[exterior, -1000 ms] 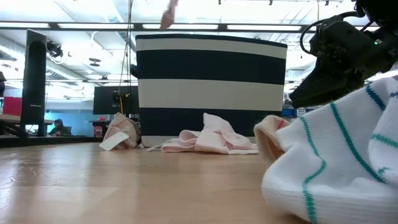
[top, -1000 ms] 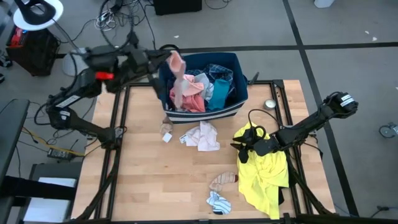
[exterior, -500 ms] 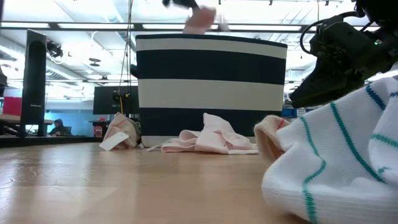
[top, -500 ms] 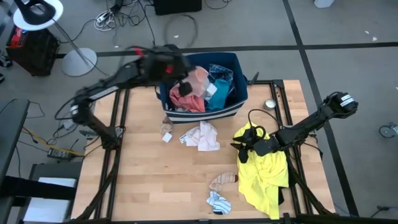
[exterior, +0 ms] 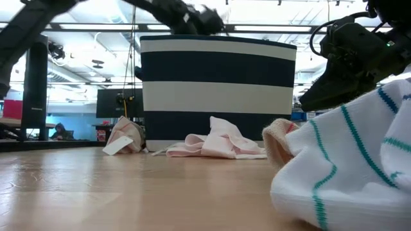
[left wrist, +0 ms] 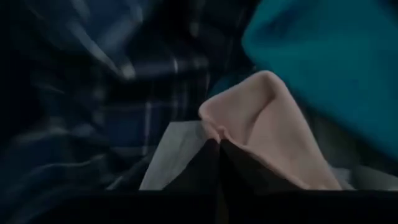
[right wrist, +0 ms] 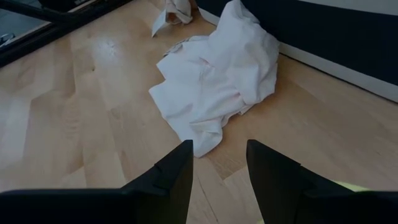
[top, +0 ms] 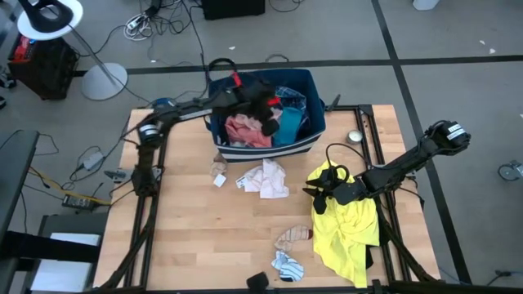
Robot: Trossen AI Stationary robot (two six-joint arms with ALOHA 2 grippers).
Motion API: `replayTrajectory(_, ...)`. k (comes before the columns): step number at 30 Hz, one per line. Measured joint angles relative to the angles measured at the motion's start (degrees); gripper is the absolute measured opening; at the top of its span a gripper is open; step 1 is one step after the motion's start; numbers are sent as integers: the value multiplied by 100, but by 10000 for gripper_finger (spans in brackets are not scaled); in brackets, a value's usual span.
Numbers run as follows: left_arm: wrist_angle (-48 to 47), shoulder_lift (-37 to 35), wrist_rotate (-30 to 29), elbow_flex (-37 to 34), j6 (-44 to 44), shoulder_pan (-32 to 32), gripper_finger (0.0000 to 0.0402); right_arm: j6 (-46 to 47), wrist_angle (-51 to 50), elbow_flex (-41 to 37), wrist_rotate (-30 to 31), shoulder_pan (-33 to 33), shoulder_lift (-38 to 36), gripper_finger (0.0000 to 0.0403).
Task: Sort clothes
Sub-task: Put the pink sock into the blue bin, then put the top pink striped sock into the blue bin
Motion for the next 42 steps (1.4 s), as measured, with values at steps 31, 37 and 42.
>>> replayTrajectory(31,-1954,-1262,220,999,778,-220,117,7,-105,1,17,2,-1,150)
replayTrajectory(37,-1896,-2365,-249,55,597,-293,117,7,-122,2,17,0,0,150)
replayTrajectory(42,-1468,-3618,-487,-1314,187,-336,117,7,-118,2,17,2,0,150)
